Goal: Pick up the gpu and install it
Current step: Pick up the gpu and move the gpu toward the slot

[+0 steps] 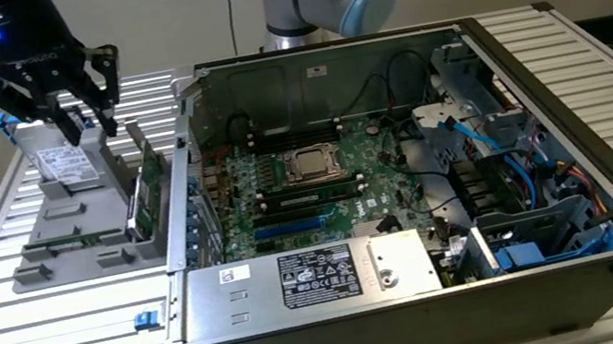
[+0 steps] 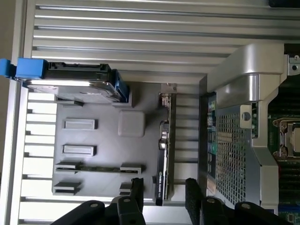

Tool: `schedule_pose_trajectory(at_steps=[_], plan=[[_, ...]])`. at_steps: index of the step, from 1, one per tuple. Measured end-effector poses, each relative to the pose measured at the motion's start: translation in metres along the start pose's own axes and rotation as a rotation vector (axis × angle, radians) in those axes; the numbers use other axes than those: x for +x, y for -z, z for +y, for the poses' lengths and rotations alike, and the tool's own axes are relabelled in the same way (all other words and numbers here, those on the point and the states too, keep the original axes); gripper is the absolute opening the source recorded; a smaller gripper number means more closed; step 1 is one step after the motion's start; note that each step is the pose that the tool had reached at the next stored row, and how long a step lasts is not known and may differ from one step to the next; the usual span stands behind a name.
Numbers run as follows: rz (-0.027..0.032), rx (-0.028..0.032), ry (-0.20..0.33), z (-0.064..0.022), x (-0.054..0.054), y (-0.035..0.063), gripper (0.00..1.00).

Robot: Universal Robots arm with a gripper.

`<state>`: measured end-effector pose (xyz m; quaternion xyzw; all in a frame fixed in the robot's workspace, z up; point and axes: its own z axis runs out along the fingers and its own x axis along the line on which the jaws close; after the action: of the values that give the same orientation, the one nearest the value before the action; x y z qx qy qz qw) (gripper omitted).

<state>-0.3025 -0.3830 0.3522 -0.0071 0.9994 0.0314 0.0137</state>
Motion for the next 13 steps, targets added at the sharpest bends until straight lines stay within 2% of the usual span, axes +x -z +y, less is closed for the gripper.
schedule_pose_trajectory(at_steps=[4,13], plan=[[-0.001,-0.0051,-0.009,-0.0009,0.0,-0.0064,0.49],[-0.0039,-0.0055,-0.026,-0.006,0.002,-0.0224,0.49]])
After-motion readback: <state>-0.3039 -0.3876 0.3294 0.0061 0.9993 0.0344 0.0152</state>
